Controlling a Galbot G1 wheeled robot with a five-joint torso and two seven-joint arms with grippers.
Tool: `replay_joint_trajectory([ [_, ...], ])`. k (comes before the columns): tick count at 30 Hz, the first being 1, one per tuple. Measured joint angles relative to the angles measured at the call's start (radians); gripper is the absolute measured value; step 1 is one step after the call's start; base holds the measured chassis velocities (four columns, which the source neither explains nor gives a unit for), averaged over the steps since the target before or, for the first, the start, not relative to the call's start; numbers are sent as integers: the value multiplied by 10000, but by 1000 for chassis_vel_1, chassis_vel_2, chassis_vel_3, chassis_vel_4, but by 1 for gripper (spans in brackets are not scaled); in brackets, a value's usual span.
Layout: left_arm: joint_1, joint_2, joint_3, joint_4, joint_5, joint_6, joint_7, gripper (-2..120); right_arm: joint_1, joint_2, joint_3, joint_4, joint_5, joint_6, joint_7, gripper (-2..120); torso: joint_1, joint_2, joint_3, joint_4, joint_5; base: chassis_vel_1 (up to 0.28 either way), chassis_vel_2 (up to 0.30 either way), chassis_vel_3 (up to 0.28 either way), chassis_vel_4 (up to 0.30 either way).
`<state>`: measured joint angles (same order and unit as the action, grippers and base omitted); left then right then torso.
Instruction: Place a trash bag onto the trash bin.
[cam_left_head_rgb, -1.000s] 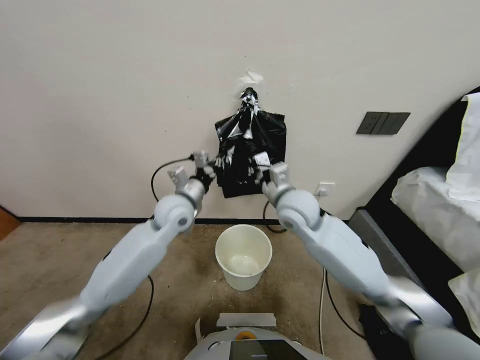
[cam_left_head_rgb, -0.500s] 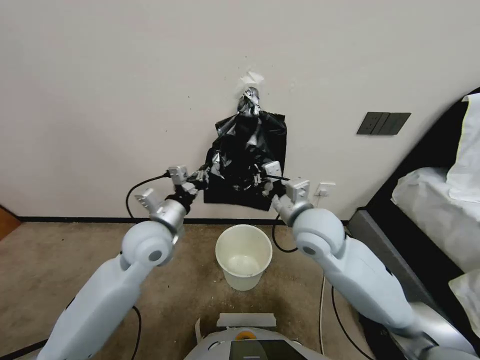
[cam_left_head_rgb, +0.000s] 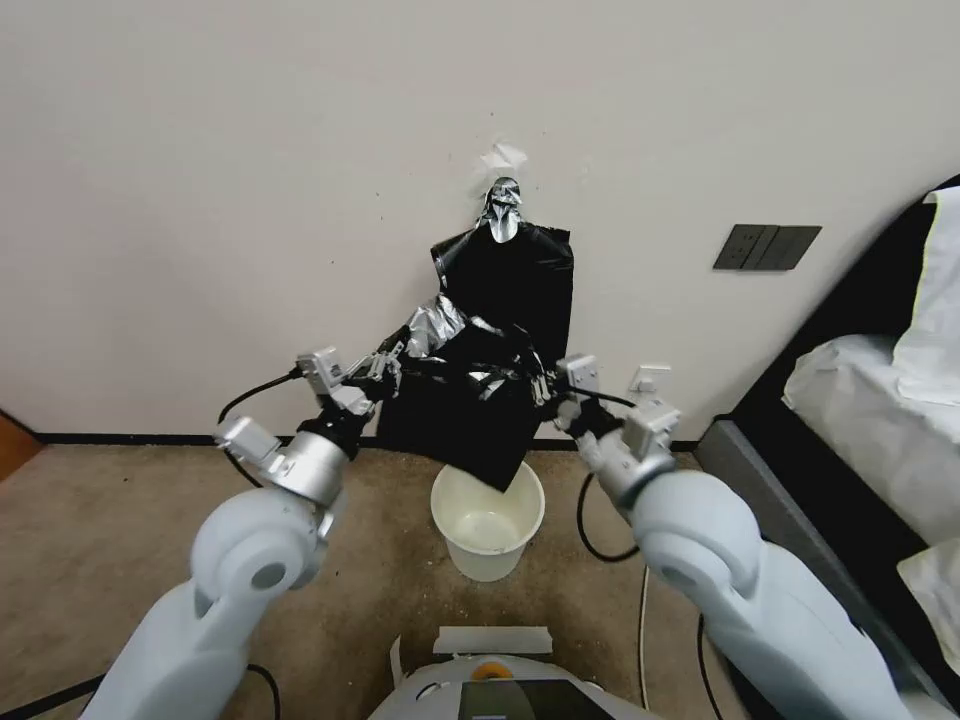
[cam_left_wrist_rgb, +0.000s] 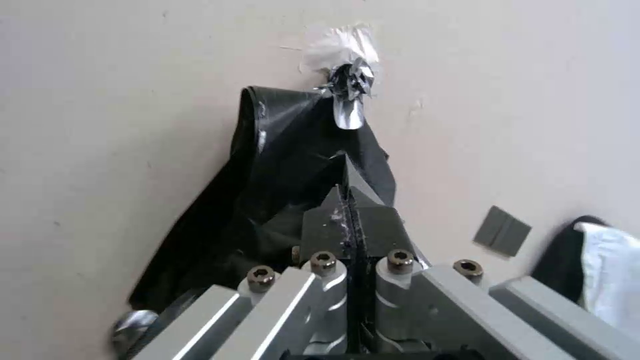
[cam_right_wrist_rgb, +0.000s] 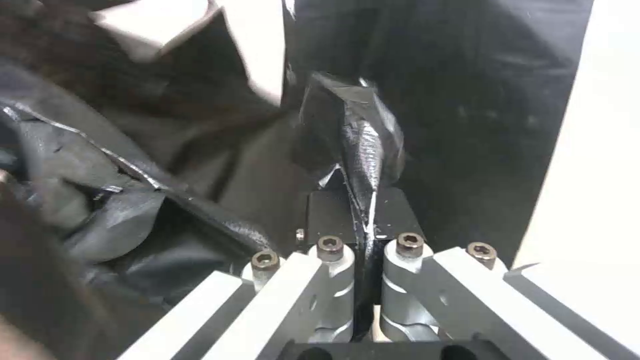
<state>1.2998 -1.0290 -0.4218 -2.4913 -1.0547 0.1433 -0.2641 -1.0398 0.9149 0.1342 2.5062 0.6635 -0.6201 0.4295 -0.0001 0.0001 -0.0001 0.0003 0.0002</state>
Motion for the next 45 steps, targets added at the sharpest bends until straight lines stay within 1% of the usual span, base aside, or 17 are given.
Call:
replay_joint_trajectory([
  [1, 34, -139, 206, 155, 110, -200, 292, 0, -147, -21, 66, -3, -194, 214, -231, 0, 0, 0, 0, -1, -1, 0, 0, 0, 0],
  [2, 34, -139, 206, 155, 110, -200, 292, 0, -147, -21, 66, -3, -194, 214, -231, 0, 0, 0, 0, -1, -1, 0, 0, 0, 0],
  [6, -209, -343, 710, 1064, 279, -966, 1740, 0, -293, 38, 159, -205, -621, 1242, -1191, 0, 0, 0, 1, -3, -2, 0, 0, 0, 0],
  [7, -209, -343, 710, 1064, 279, -966, 1740, 0, -293, 38, 159, -205, -621, 1242, -1191, 0, 0, 0, 1, -3, -2, 0, 0, 0, 0],
  [8, -396, -375, 839, 1520, 286, -1321, 2258, 0, -251, 101, 171, -356, -684, 1472, -1394, 0, 0, 0, 2, -2, -2, 0, 0, 0, 0],
  [10, -629, -437, 945, 2006, 286, -1677, 2703, 0, -230, 195, 179, -515, -679, 1575, -1437, 0, 1, 0, 1, -2, -2, 0, 0, 0, 0],
  [11, -629, -437, 945, 2006, 286, -1677, 2703, 0, -230, 195, 179, -515, -679, 1575, -1437, 0, 1, 0, 1, -2, -2, 0, 0, 0, 0],
  [14, -863, -569, 1142, 2634, 284, -2183, 3234, 0, -386, 404, 52, -836, -813, 1707, -1458, 0, 0, 0, 1, -3, -1, 0, 0, 0, 0],
  [15, -863, -569, 1142, 2634, 284, -2183, 3234, 0, -386, 404, 52, -836, -813, 1707, -1458, 0, 0, 0, 1, -3, -1, 0, 0, 0, 0],
  [22, -1222, -1112, 1598, 3643, 296, -2881, 4065, 0, -471, 614, -139, -1360, -1157, 2090, -1901, 0, 1, 0, 2, -3, -2, 0, 0, 0, 0],
  [23, -1222, -1112, 1598, 3643, 296, -2881, 4065, 0, -471, 614, -139, -1360, -1157, 2090, -1901, 0, 1, 0, 2, -3, -2, 0, 0, 0, 0],
  [27, -1499, -1504, 1952, 4397, 351, -3115, 4390, 0, -491, 608, -111, -1571, -1194, 2223, -2078, 0, 1, 0, 2, -3, -2, 0, 0, 0, 0],
  [29, -1545, -1574, 2028, 4565, 376, -3172, 4436, 0, -563, 608, -93, -1643, -1237, 2263, -2096, 0, 1, 0, 2, -2, -1, 0, 0, 0, 0],
  [35, -1691, -1826, 2317, 5139, 507, -3340, 4477, 0, -965, 588, 95, -1811, -1386, 2477, -2247, 0, 1, 0, 2, -3, -1, 0, 0, 0, 0],
  [37, -1833, -1973, 2561, 5531, 613, -3433, 4483, 0, -1199, 558, 203, -1873, -1480, 2610, -2327, 0, 1, -1, 2, -3, 0, 0, 0, 0, 0],
  [40, -1938, -2105, 2795, 5821, 699, -3490, 4463, 0, -1336, 533, 274, -1865, -1520, 2649, -2352, 0, 1, -1, 2, -3, -1, 0, 0, 0, 0],
  [45, -1947, -2350, 3048, 6071, 897, -3565, 4434, 0, -1570, 472, 332, -1836, -1592, 2702, -2371, 0, 1, -1, 2, -3, -1, 0, 0, 0, 0],
])
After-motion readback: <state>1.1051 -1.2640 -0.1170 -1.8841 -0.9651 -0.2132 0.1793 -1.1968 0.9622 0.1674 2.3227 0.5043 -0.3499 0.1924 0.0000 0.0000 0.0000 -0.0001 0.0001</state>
